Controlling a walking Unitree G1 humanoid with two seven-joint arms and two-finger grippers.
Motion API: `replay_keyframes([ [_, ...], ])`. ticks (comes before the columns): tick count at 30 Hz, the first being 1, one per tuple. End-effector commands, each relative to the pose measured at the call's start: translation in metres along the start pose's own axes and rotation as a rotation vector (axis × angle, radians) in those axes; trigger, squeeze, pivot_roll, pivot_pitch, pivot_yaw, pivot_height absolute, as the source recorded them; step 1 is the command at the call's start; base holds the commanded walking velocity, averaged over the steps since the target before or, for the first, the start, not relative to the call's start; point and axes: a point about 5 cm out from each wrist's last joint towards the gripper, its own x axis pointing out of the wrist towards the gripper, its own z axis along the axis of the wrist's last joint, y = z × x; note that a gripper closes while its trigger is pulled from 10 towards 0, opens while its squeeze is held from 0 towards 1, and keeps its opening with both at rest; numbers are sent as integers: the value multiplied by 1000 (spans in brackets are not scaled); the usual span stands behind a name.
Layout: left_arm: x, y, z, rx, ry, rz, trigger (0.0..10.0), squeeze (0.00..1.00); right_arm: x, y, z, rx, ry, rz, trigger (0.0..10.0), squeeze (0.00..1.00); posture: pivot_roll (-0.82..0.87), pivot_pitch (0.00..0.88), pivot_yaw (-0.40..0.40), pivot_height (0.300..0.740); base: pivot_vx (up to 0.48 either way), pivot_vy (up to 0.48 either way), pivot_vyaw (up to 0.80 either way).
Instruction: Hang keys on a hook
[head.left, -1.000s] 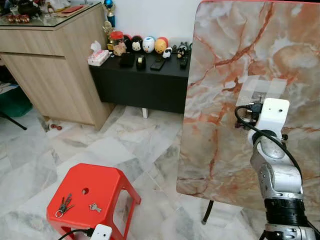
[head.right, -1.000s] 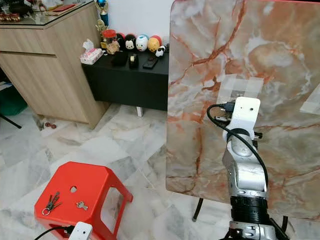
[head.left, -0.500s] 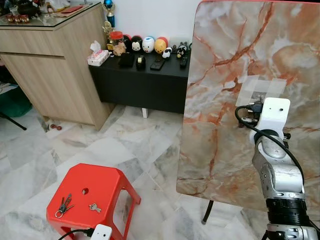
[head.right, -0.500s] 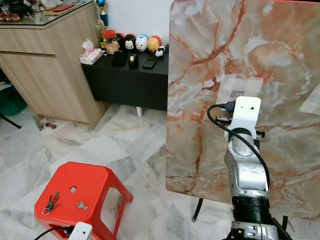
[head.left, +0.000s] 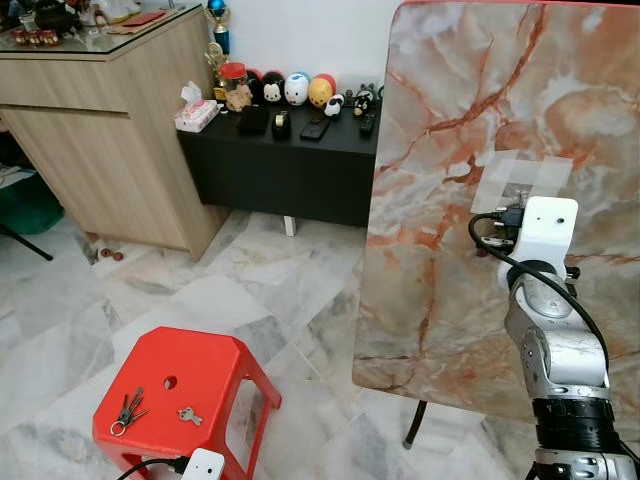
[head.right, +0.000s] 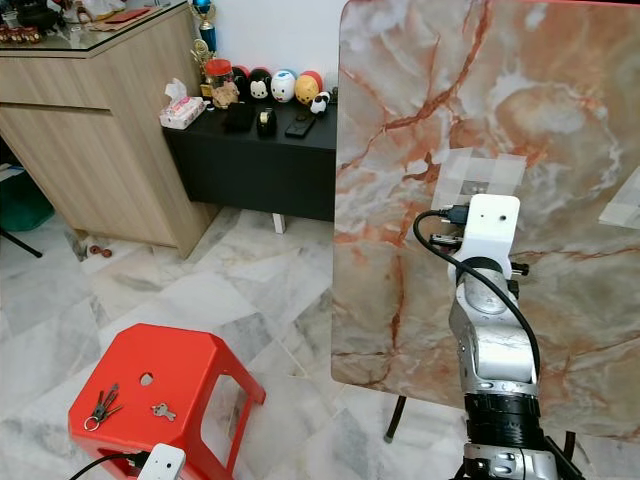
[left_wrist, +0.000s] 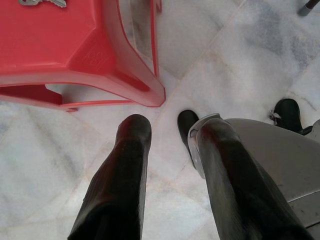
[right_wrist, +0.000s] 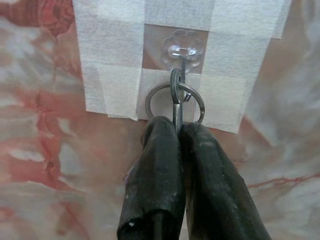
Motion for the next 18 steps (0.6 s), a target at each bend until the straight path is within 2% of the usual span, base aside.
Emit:
replay_keyframes([
  [1,-2,3,-5,9,17,2,10000,0,1,1,-1,-16,13,16,10000,0,9,0,26,740,0,0,0],
  [11,-2,2,-8,10,31,5,10000,0,2,1,2,-28,6,46,10000,16,10,0,25,740,0,0,0],
  [12,-2,1,-8,10,32,5,10000,0,2,1,2,-27,8,49,10000,424,9,0,26,740,0,0,0],
  [13,-2,1,-7,10,34,5,10000,0,2,1,1,-30,12,51,10000,1000,9,0,26,740,0,0,0],
  [18,-1,0,-7,10,38,6,10000,0,3,-1,1,-33,13,46,10000,1000,9,0,27,740,0,0,0],
])
